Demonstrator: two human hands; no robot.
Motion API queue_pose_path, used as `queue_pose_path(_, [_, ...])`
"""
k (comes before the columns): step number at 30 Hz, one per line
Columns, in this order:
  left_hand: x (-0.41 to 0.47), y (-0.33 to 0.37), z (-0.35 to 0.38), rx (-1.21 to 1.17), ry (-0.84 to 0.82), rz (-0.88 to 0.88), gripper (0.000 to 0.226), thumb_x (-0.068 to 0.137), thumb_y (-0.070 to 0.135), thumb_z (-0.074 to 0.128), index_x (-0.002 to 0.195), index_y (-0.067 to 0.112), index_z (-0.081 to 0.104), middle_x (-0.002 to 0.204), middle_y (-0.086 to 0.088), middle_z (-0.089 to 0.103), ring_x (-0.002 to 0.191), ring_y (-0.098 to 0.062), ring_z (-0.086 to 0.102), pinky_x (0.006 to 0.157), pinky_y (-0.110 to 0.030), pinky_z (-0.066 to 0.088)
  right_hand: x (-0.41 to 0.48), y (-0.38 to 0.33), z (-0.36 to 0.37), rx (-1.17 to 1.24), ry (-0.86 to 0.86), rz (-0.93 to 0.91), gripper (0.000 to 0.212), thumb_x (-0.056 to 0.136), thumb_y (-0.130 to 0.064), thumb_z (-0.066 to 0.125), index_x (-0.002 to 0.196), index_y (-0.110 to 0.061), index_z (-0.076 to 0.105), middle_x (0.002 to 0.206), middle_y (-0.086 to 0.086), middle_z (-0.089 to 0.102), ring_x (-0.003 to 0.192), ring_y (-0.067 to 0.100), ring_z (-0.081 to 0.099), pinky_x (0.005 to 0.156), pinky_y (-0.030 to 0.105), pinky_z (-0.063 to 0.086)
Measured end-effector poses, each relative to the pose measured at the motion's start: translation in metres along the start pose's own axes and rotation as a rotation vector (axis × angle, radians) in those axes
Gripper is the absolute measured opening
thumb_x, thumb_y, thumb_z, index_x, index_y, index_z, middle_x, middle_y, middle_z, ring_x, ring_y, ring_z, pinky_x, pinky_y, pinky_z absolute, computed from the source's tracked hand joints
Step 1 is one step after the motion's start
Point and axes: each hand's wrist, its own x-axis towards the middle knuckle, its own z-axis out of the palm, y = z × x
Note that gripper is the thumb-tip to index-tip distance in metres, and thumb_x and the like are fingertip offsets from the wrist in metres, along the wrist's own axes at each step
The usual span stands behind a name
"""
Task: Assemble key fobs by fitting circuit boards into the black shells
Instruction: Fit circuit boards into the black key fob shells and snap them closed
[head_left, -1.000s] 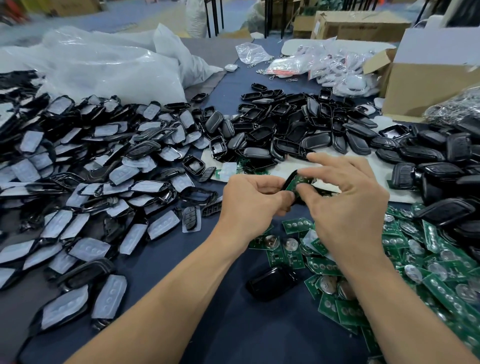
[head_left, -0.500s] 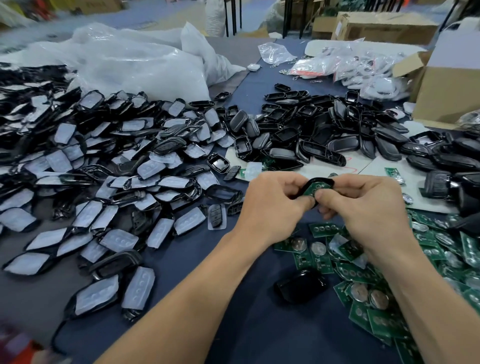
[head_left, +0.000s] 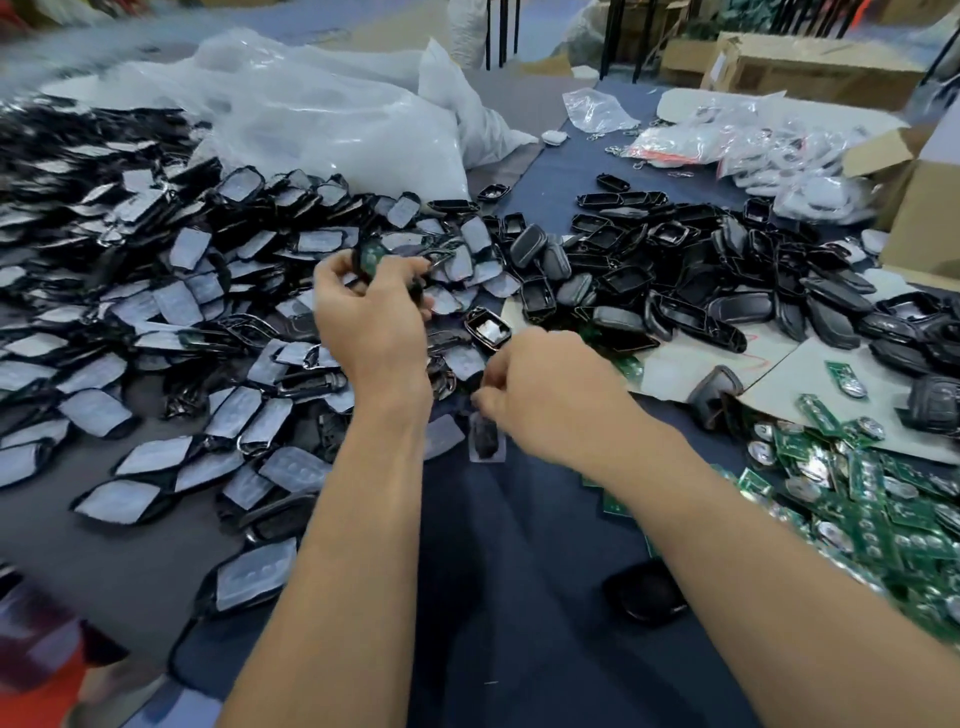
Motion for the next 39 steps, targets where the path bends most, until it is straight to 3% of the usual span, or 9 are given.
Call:
queue_pose_path(4, [0.006, 0.003, -0.002, -0.073, 0.026, -0.020, 0.034, 0.084, -0.006, 0.057, 0.116, 0.005, 0.059, 0.068, -0.004, 0.073, 0.046, -0.018, 0.053, 0.046, -0.026, 0.045, -0.010, -0.006, 0.014, -0.143, 0.022, 0.089, 0.039, 0.086, -0.057, 0.071, 0.091, -0.020, 0.061, 0.083, 0.001, 0.062, 0.081, 0.031, 0.058, 0.066, 0.033, 0.036])
queue_pose_path(6, [0.003, 0.002, 0.001, -0.070, 0.020, -0.011, 0.029, 0.084, -0.005, 0.058, 0.111, 0.003, 0.061, 0.068, -0.005, 0.073, 0.045, -0.018, 0.054, 0.045, -0.025, 0.044, -0.019, -0.012, 0.020, -0.147, 0.037, 0.099, 0.036, 0.087, -0.048, 0.073, 0.090, -0.021, 0.050, 0.097, 0.004, 0.066, 0.091, 0.032, 0.063, 0.067, 0.034, 0.034])
queue_pose_path(9, [0.001, 0.003, 0.002, -0.079, 0.017, -0.019, 0.032, 0.083, -0.003, 0.061, 0.115, 0.000, 0.062, 0.071, -0.007, 0.073, 0.047, -0.019, 0.054, 0.046, -0.025, 0.044, -0.023, -0.017, 0.024, -0.162, 0.058, 0.097, 0.036, 0.089, -0.035, 0.072, 0.087, -0.023, 0.038, 0.086, 0.000, 0.055, 0.085, 0.030, 0.058, 0.060, 0.034, 0.027])
queue_pose_path(12, [0.002, 0.004, -0.001, -0.139, 0.039, -0.065, 0.037, 0.083, -0.002, 0.061, 0.120, 0.003, 0.061, 0.069, -0.006, 0.073, 0.048, -0.020, 0.054, 0.047, -0.025, 0.044, -0.022, -0.016, 0.018, -0.115, 0.060, 0.145, 0.025, 0.088, -0.033, 0.070, 0.093, -0.023, 0.048, 0.087, 0.000, 0.056, 0.080, 0.028, 0.049, 0.067, 0.033, 0.033])
queue_pose_path(17, [0.004, 0.006, -0.003, -0.193, 0.065, -0.108, 0.043, 0.081, -0.001, 0.059, 0.124, -0.002, 0.060, 0.068, -0.005, 0.073, 0.048, -0.020, 0.053, 0.046, -0.026, 0.042, -0.021, -0.028, 0.021, -0.001, 0.249, -0.020, 0.015, 0.088, -0.039, 0.068, 0.096, -0.026, 0.065, 0.088, -0.002, 0.071, 0.089, 0.029, 0.063, 0.067, 0.035, 0.039])
queue_pose_path(21, [0.002, 0.008, -0.005, -0.206, 0.047, -0.146, 0.036, 0.082, -0.003, 0.057, 0.118, -0.002, 0.061, 0.067, -0.005, 0.073, 0.046, -0.019, 0.053, 0.045, -0.024, 0.042, -0.011, -0.027, 0.033, -0.116, 0.091, -0.102, 0.023, 0.090, -0.041, 0.068, 0.099, -0.020, 0.063, 0.092, 0.000, 0.065, 0.094, 0.030, 0.062, 0.071, 0.036, 0.034])
queue_pose_path(26, [0.003, 0.008, -0.003, -0.181, 0.015, -0.185, 0.026, 0.083, -0.005, 0.055, 0.107, 0.003, 0.060, 0.066, -0.004, 0.072, 0.045, -0.017, 0.052, 0.042, -0.023, 0.040, -0.014, -0.021, 0.031, 0.273, -0.042, -0.002, 0.022, 0.079, -0.024, 0.076, 0.079, -0.026, 0.054, 0.082, -0.003, 0.066, 0.081, 0.024, 0.063, 0.070, 0.035, 0.051])
queue_pose_path(31, [-0.028, -0.006, 0.020, -0.077, -0.220, -0.260, 0.016, 0.082, -0.005, 0.055, 0.094, 0.007, 0.057, 0.062, -0.007, 0.068, 0.043, -0.019, 0.053, 0.041, -0.024, 0.042, -0.038, 0.027, -0.003, 0.852, -0.068, 0.164, 0.018, 0.084, 0.000, 0.071, 0.082, -0.015, 0.060, 0.059, 0.013, 0.070, 0.042, 0.012, 0.054, 0.047, 0.025, 0.041])
queue_pose_path(39, [-0.089, -0.031, 0.044, 0.307, -0.755, -0.376, 0.026, 0.069, -0.002, 0.054, 0.064, 0.021, 0.065, 0.065, -0.007, 0.052, 0.050, -0.016, 0.046, 0.042, -0.019, 0.036, -0.069, 0.107, -0.036, 1.158, 0.089, 0.325, 0.022, 0.087, 0.008, 0.069, 0.090, -0.011, 0.060, 0.057, 0.008, 0.062, 0.046, 0.016, 0.053, 0.042, 0.020, 0.038])
